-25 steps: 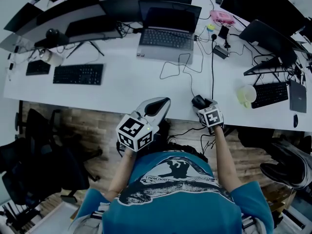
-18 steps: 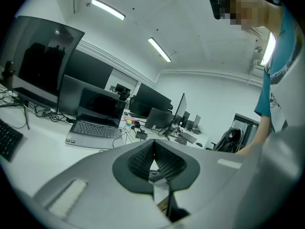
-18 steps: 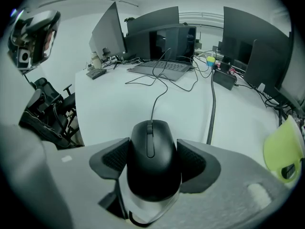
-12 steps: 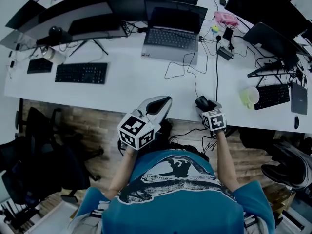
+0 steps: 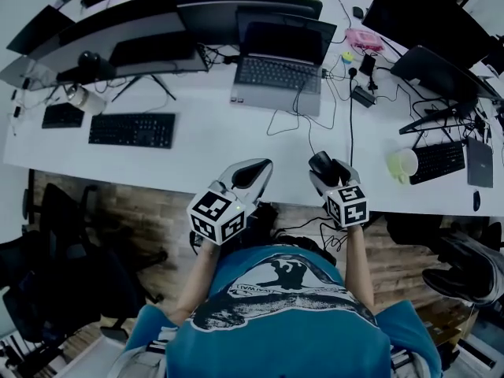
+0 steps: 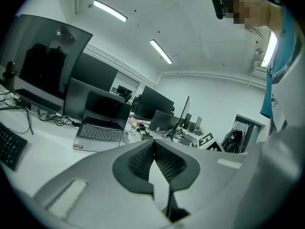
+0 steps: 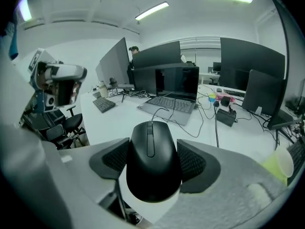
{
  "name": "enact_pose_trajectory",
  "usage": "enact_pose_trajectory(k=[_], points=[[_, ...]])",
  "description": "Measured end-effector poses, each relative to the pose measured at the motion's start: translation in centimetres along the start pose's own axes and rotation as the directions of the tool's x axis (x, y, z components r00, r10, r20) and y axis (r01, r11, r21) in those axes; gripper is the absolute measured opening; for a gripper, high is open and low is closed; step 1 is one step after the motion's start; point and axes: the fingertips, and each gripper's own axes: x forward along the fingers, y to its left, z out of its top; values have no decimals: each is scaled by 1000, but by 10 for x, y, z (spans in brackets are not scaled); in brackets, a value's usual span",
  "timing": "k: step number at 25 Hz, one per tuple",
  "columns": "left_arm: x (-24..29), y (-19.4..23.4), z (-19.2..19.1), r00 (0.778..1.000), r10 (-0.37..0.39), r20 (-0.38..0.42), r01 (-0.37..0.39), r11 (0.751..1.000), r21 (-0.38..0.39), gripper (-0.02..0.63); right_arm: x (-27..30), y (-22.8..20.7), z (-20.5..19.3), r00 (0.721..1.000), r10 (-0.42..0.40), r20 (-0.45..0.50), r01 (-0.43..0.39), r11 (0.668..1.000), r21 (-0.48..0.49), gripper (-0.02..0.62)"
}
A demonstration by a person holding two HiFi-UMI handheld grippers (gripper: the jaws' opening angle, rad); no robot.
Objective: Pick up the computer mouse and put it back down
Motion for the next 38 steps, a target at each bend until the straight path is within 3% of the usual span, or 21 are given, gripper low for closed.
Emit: enact_pose_trajectory(k=[11, 21, 29, 38], points=[[-13, 43, 6, 999, 43, 18, -42, 999, -9, 12, -5, 33, 100, 983, 64, 172, -56, 997, -50, 308], [-37, 64, 5, 987, 154, 55, -151, 987, -52, 12, 23, 52, 130, 973, 170, 157, -149, 979, -140, 308], [-67, 75, 0, 943, 317, 98, -305, 944, -123, 12, 60, 82, 158, 942, 310, 127, -275, 932, -234, 308], [-88, 65, -7, 881, 457, 121, -432, 882, -185, 12, 131, 132, 163, 893, 450, -1, -422, 837, -349, 308]])
